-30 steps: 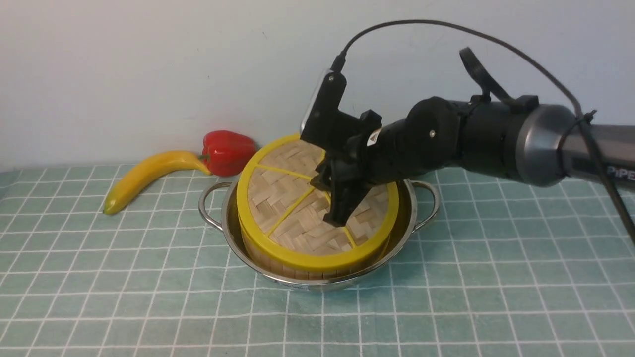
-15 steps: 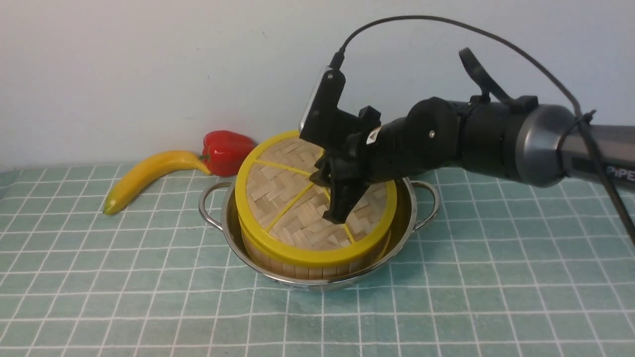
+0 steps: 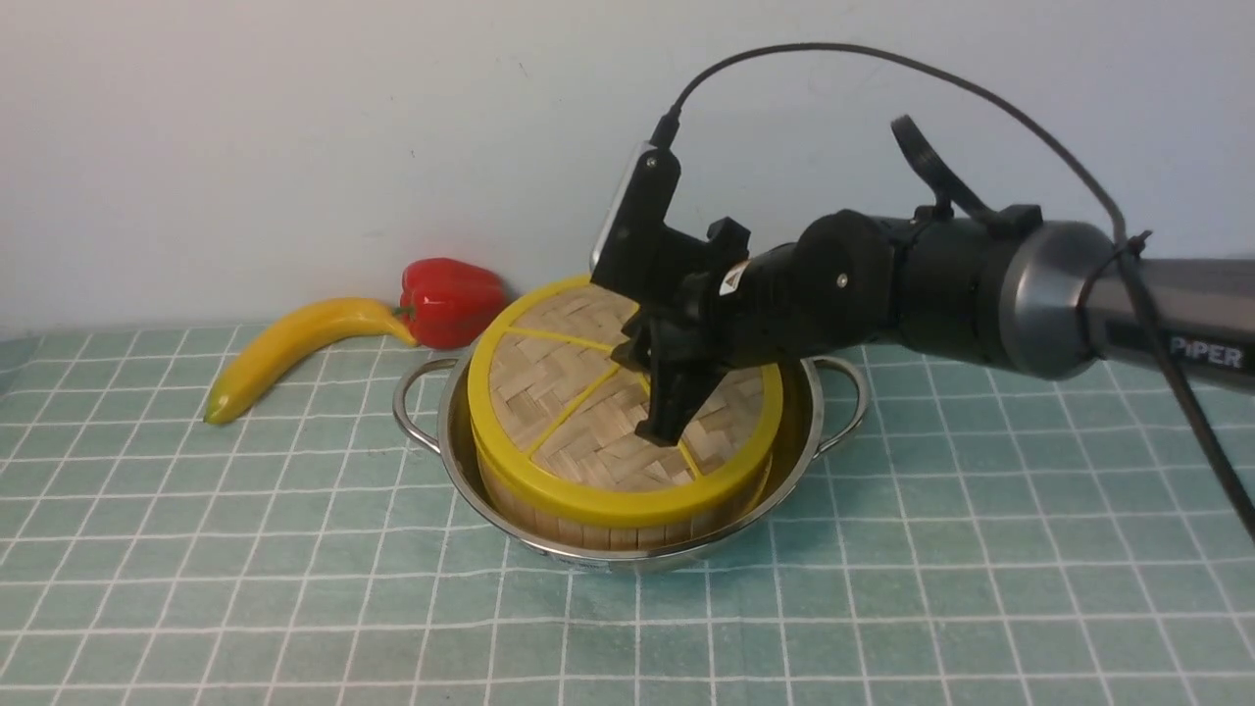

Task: Place the steamer in the pot on the blue tablecloth, and put the lid on the steamer.
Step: 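Place the bamboo steamer lid onto the steamer basket in the pot with the right gripper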

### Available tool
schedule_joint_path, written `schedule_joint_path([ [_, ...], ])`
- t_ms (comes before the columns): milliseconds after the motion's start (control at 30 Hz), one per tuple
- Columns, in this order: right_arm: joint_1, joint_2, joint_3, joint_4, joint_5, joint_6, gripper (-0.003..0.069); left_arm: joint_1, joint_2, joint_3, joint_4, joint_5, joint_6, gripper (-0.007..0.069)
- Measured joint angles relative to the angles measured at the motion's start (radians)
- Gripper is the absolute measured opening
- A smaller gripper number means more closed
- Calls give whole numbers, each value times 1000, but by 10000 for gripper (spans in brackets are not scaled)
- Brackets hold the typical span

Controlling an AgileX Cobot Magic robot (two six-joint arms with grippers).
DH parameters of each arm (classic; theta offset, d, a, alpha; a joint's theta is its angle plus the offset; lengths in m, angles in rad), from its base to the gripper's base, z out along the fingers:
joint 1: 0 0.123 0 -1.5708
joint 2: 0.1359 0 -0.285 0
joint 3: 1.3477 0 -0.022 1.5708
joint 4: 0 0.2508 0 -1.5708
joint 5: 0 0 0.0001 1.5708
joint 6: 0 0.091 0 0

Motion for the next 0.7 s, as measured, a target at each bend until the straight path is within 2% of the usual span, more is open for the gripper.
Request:
schedule_joint_path([
  [700, 0, -47, 0, 7, 10, 0, 133, 0, 0, 0, 0, 0, 0, 243],
])
